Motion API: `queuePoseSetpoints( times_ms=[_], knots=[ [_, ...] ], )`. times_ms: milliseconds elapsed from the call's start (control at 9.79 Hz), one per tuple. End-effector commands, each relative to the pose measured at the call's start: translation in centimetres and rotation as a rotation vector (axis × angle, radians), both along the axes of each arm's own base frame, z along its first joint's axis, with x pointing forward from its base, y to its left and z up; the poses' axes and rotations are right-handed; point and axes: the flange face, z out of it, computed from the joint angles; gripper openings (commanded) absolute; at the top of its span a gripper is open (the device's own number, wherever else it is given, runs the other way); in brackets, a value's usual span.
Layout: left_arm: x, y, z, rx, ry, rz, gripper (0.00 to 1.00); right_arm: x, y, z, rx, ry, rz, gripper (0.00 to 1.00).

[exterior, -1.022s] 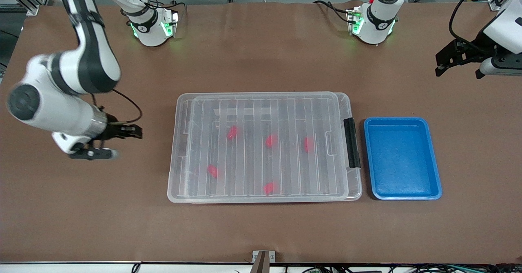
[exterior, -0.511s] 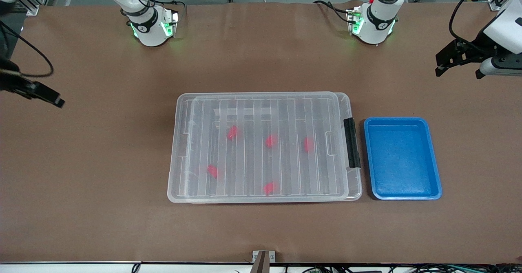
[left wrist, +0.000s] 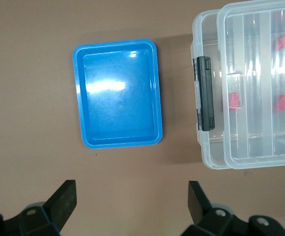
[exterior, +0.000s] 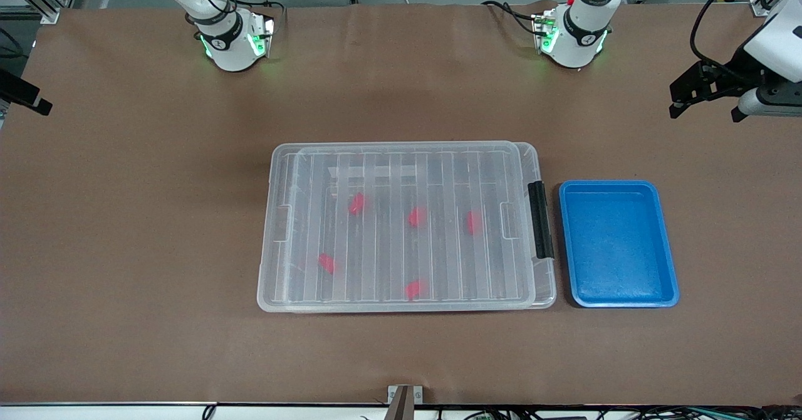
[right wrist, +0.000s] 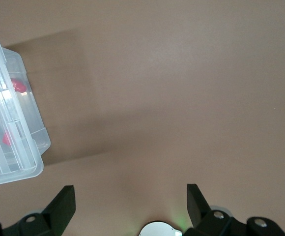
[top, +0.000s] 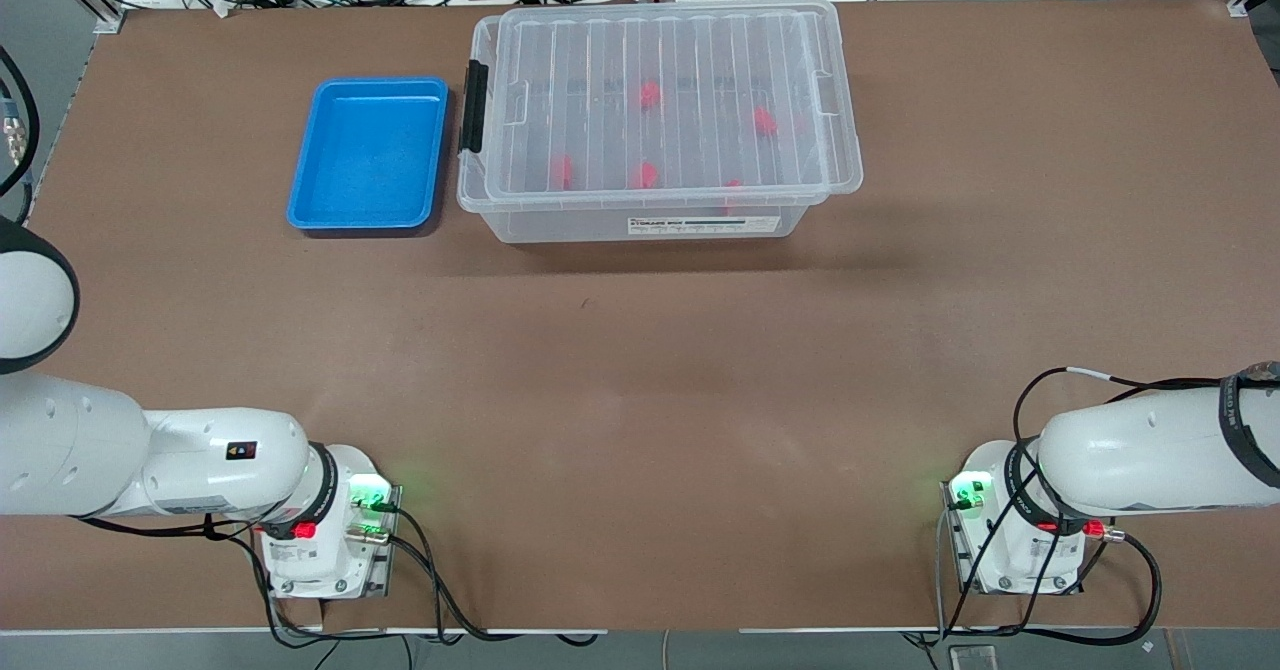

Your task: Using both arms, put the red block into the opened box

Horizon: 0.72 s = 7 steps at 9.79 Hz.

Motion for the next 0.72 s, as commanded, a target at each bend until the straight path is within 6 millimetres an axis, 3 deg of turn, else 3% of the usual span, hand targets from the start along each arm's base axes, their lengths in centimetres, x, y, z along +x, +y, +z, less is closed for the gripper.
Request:
queuePoseSetpoints(
  times_ms=[0, 307, 511, 613],
  knots=[
    [0.5, -0.3, -0.9, 0.003, 0.019, -0.011, 1.00, -0.3, -0.4, 0.3, -0.012, -0.003, 0.008, 1.00],
    [0.3, 0.0, -0.4, 0.002, 0.010, -0.006, 1.00, 0.1, -0.6, 0.5, -0.018, -0.035, 0.045, 1.00],
    [0.4, 0.4, 1.0, 0.000, -0.002, 0.000, 1.00, 0.0, -0.8, 0.4, -0.018, -0.033, 0.054, 1.00],
    [0.7, 0.2, 0.6, 0.000, 0.007, -0.001, 1.00, 0.0, -0.8, 0.4, -0.018, -0.031, 0.054, 1.00]
  ],
)
